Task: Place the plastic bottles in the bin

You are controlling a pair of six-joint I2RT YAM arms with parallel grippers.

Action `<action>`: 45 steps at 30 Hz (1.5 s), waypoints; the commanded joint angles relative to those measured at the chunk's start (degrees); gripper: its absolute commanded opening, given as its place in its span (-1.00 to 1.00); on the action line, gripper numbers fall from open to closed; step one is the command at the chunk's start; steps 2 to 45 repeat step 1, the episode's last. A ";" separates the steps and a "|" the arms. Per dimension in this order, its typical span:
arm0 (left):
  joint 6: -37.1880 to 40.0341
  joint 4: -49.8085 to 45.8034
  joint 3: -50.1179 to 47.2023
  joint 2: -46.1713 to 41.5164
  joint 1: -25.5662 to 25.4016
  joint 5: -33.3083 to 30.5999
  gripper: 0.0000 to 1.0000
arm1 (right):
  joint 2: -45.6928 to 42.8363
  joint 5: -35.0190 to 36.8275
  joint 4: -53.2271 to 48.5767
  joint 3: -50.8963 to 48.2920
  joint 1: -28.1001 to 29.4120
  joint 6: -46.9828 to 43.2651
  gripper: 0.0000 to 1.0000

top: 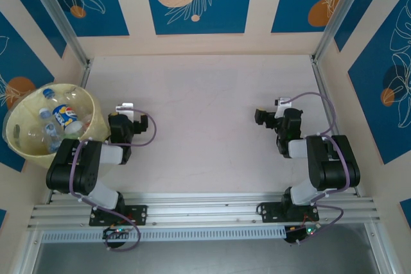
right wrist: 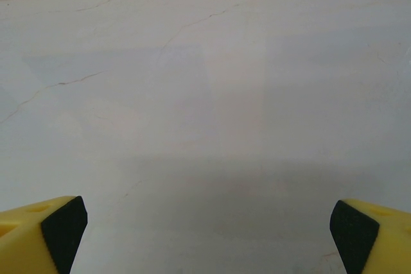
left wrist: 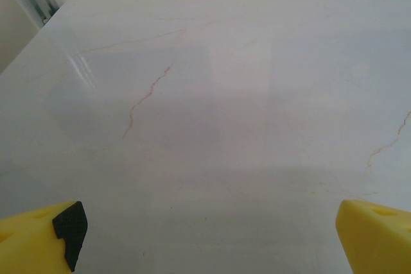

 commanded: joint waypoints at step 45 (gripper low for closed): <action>-0.01 1.40 0.28 -0.23 0.60 0.72 0.99 | -0.51 -1.73 0.10 1.09 -0.22 -1.16 0.98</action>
